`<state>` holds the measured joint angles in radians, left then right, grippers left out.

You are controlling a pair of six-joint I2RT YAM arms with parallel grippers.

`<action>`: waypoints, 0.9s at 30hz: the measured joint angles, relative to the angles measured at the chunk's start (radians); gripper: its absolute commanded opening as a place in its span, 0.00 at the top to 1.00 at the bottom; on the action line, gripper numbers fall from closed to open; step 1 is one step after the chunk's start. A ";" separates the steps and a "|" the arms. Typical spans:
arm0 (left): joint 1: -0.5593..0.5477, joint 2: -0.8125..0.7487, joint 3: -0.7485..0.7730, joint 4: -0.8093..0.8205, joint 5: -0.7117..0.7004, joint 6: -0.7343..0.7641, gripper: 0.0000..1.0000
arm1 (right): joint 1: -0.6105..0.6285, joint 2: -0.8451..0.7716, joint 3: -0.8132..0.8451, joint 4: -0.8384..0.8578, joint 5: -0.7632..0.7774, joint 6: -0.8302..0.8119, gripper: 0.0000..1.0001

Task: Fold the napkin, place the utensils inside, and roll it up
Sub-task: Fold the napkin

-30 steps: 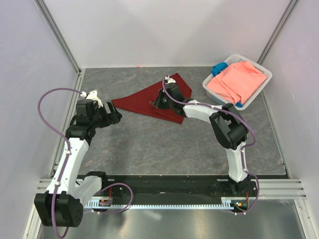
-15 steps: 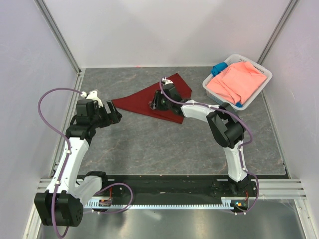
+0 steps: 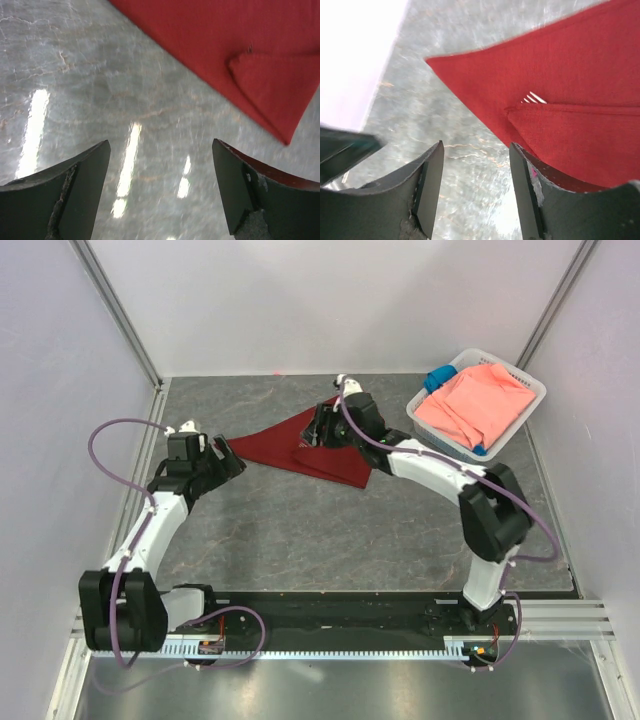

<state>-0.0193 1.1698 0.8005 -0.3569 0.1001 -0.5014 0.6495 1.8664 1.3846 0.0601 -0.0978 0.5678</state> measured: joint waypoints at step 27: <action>0.202 0.612 0.050 0.598 0.035 -0.401 0.39 | -0.179 -0.410 -0.305 -0.008 -0.064 -0.006 0.35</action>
<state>0.1829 1.7817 0.8505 0.2413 0.1352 -0.9028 0.4706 1.4563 1.0794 0.0521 -0.1619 0.5617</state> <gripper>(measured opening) 0.615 0.652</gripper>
